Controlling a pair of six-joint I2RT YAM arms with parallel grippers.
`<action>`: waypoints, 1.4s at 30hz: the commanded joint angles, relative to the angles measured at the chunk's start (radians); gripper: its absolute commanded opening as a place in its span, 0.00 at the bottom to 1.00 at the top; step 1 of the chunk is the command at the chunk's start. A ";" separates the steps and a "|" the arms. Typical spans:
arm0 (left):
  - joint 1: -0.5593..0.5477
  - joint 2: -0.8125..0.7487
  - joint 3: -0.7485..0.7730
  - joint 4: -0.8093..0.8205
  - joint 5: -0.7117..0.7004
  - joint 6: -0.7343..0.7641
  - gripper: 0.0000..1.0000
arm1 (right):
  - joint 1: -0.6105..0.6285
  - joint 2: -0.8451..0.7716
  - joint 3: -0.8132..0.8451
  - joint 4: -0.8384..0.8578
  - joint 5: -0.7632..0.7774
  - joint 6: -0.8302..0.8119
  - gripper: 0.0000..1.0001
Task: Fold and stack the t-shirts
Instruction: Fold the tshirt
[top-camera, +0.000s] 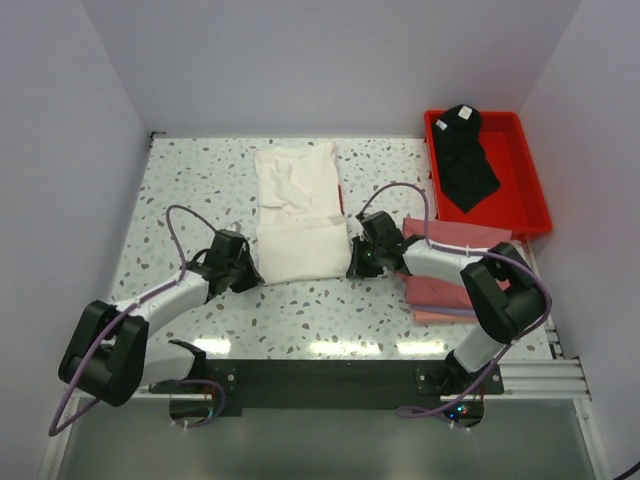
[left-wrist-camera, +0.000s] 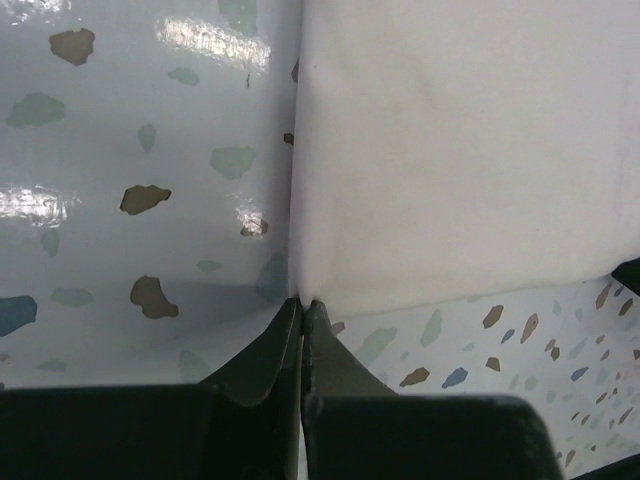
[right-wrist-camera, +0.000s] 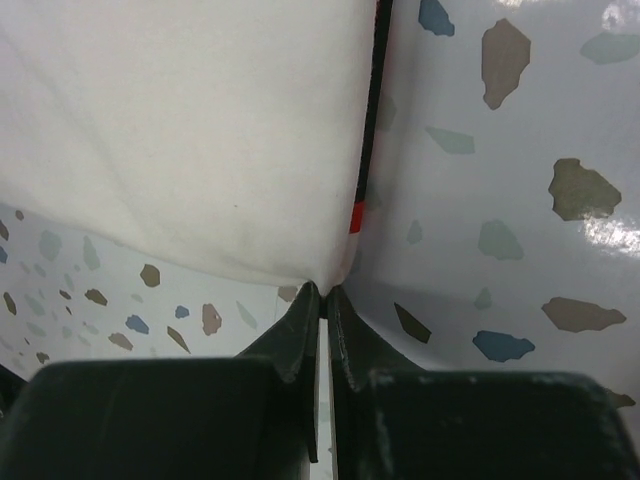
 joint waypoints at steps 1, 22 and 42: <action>0.003 -0.106 -0.020 -0.057 0.028 0.013 0.00 | 0.004 -0.097 -0.021 -0.061 -0.048 -0.024 0.00; 0.001 -0.769 0.354 -0.695 0.061 0.080 0.00 | 0.034 -0.590 0.178 -0.879 -0.543 -0.260 0.00; 0.001 -0.565 0.320 -0.429 -0.196 -0.003 0.00 | -0.007 -0.449 0.316 -0.715 -0.134 -0.214 0.00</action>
